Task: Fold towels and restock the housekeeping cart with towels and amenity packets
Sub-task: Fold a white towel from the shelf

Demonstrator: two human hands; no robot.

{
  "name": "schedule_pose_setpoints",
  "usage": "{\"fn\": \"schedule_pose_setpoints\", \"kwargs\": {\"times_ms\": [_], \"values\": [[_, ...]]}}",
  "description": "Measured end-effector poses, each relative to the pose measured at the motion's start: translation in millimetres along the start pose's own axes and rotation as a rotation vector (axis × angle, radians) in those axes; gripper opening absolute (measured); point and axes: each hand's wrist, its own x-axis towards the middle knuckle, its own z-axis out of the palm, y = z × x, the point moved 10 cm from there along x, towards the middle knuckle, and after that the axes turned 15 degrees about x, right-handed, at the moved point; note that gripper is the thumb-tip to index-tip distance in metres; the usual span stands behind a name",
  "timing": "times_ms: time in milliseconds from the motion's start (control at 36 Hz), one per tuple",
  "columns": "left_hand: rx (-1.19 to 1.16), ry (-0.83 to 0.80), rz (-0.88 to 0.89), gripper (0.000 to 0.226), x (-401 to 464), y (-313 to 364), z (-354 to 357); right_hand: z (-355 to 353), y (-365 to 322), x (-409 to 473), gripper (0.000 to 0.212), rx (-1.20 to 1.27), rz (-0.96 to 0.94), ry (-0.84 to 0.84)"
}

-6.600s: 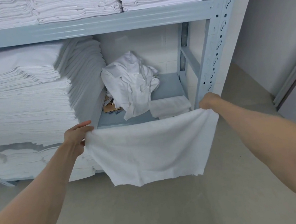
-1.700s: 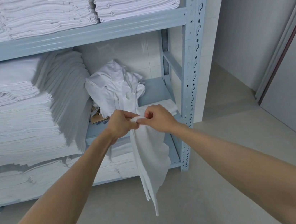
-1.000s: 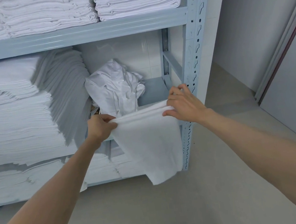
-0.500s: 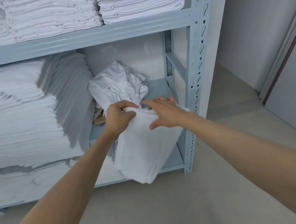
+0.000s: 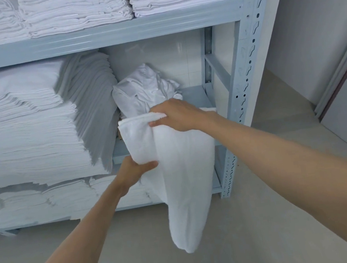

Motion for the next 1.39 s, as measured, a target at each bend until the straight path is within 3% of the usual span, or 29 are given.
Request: {"fn": "schedule_pose_setpoints", "kwargs": {"times_ms": [83,194,389,472,528,583,667,750,833,1000,1111,1250,1333,1389], "values": [[-0.073,-0.054,-0.032,0.030,0,1,13,-20,9,4,0.040,-0.065,0.041,0.034],[-0.191,-0.136,-0.039,0.019,1,23,27,-52,32,-4,0.040,-0.232,0.109,0.204],[-0.386,-0.145,-0.015,0.029,2,59,31,-56,110,-34,0.035,-0.094,0.394,0.512],[-0.454,-0.100,-0.007,0.030,5,67,21,-19,162,-51,0.034,0.133,0.644,0.400],[-0.462,-0.060,-0.010,0.025,6,68,13,20,187,-69,0.031,0.327,0.826,0.215],[-0.459,-0.008,-0.029,0.020,6,64,3,57,195,-91,0.045,0.434,0.972,-0.018],[-0.456,0.049,-0.069,0.031,5,53,-10,99,191,-118,0.072,0.506,1.102,-0.296],[-0.479,0.045,-0.050,0.037,2,51,-16,127,177,-125,0.055,0.654,1.109,-0.385],[-0.487,0.041,-0.021,0.042,-1,53,-22,132,167,-118,0.031,0.847,1.089,-0.304],[-0.479,0.081,-0.113,0.048,-2,36,-35,118,152,-94,0.037,1.162,0.918,-0.236],[-0.389,0.192,-0.311,0.051,-1,5,-54,88,168,-85,0.034,1.348,0.853,0.069],[-0.454,0.216,-0.475,0.051,-3,-18,-61,56,174,-80,0.057,1.333,0.767,0.370],[-0.565,0.038,-0.351,0.061,-1,-9,-51,42,171,-77,0.056,1.373,0.708,0.550],[-0.555,-0.016,-0.202,0.052,1,3,-50,34,166,-75,0.051,1.449,0.655,0.613]]}}
